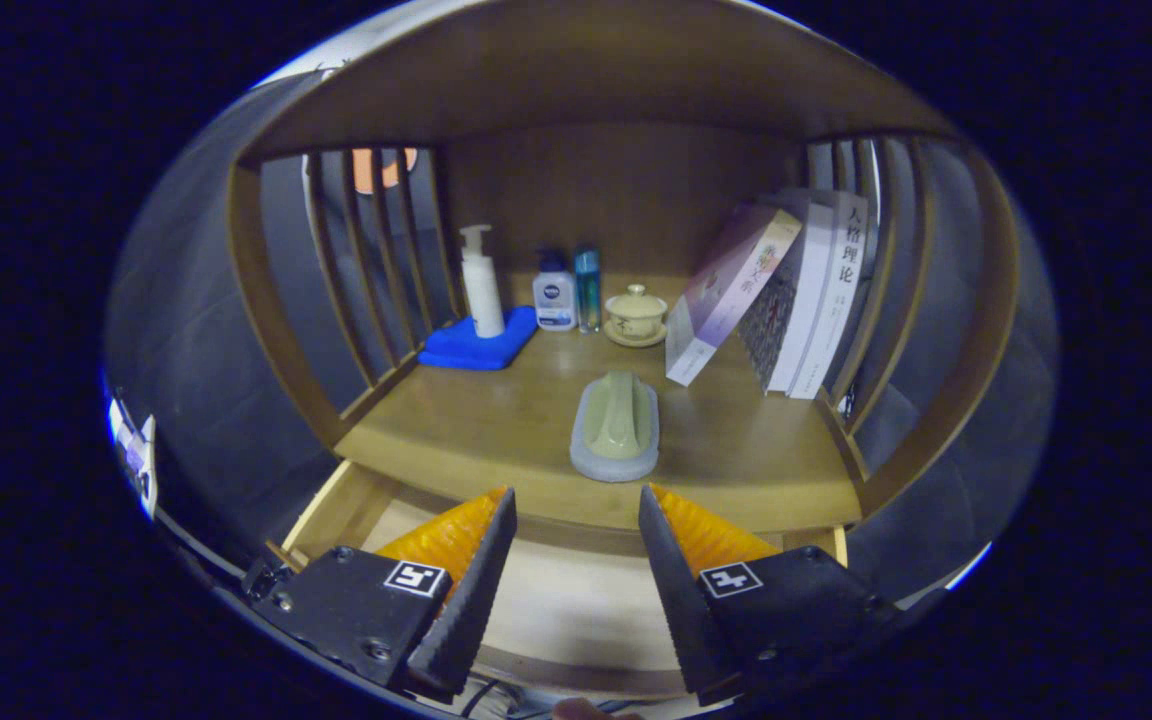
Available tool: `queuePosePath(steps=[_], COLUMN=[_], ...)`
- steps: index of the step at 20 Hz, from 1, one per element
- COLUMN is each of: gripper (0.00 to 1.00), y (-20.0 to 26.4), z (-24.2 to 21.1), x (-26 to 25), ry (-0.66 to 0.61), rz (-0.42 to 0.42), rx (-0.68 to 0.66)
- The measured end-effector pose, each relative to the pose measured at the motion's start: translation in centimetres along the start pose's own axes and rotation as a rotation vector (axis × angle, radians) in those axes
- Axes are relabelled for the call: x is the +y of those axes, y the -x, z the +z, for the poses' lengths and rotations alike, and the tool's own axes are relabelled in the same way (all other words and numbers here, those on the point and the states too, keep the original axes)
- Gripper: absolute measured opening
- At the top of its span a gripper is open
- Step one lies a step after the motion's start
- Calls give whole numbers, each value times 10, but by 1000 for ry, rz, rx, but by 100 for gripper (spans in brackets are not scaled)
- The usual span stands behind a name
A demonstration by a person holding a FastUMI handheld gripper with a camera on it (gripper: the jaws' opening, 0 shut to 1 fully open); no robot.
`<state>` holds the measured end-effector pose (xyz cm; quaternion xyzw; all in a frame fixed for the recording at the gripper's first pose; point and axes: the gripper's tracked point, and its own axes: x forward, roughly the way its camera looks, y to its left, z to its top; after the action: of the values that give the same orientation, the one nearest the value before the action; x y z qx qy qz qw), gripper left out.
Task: Pull open the drawer, take out the items inside it, and place them on the countertop above the cabinet.
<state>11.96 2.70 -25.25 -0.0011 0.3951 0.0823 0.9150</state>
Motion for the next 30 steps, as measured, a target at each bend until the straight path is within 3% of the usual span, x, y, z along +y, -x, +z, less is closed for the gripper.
queuePosePath(steps=[3, 8, 14, 19, 24, 30], gripper=[92, 97, 99, 99, 99, 100], y=[28, 75, 75, 60, 40, 11], z=[-14, -29, -93, -147, -200, -227], x=[11, 30, 42, 42, 51, 40], ry=[6, 13, 29, 48, -5, -55], rz=[19, 42, 0, -94, -101, -156], rx=[-88, -300, -330, -362, -309, -261])
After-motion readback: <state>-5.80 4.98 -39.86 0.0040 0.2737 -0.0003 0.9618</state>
